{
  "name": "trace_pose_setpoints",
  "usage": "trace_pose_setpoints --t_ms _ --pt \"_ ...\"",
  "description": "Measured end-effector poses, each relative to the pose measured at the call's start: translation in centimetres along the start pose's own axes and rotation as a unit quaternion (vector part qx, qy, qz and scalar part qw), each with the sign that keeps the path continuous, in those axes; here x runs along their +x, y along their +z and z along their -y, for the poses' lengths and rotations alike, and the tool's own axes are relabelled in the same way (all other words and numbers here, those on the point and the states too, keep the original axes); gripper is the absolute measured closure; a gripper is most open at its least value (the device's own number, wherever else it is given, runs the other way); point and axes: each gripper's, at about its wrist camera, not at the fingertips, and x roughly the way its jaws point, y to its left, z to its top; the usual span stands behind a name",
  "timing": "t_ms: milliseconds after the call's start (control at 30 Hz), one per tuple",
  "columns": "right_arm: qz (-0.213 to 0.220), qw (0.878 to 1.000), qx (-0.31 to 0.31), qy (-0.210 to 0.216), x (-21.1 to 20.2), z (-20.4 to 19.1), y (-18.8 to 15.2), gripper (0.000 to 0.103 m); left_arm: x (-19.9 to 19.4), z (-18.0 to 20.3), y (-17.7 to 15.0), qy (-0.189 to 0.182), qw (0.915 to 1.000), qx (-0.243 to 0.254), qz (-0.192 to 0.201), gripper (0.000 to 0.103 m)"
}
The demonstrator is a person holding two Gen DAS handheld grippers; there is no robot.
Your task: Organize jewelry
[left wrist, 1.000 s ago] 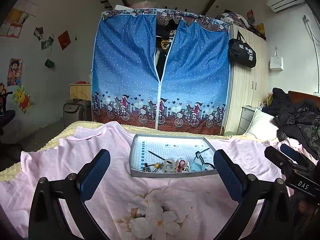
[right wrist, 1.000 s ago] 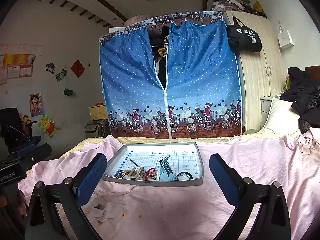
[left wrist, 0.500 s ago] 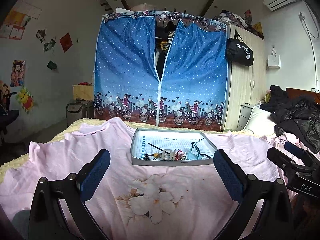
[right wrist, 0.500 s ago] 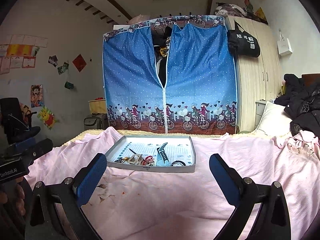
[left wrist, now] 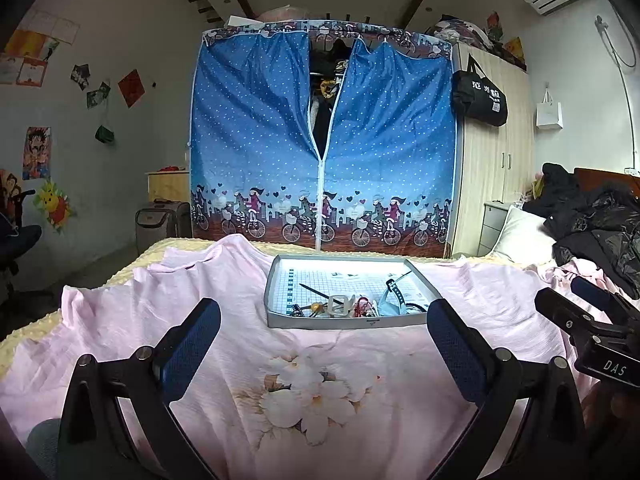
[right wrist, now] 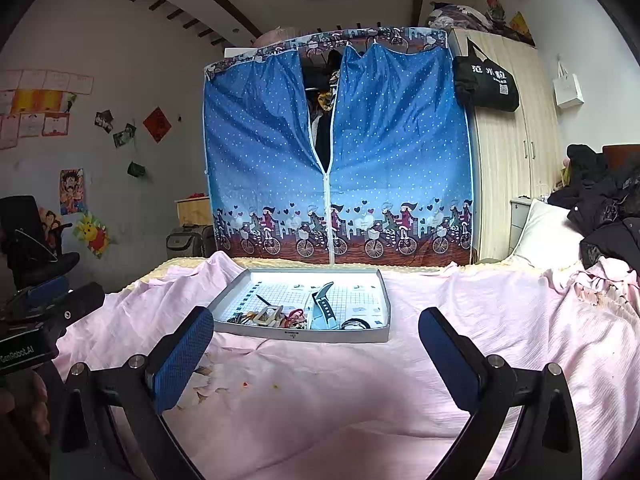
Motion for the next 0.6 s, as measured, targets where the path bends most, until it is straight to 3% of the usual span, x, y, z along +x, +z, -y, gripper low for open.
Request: trace_pose_setpoints --t_ms 600 --pt "-0.006 1.000 -0.009 0.001 0.01 -0.20 -0.39 0.000 0.07 -0.10 -0.01 0.002 1.0000 0.001 -0.001 0.002"
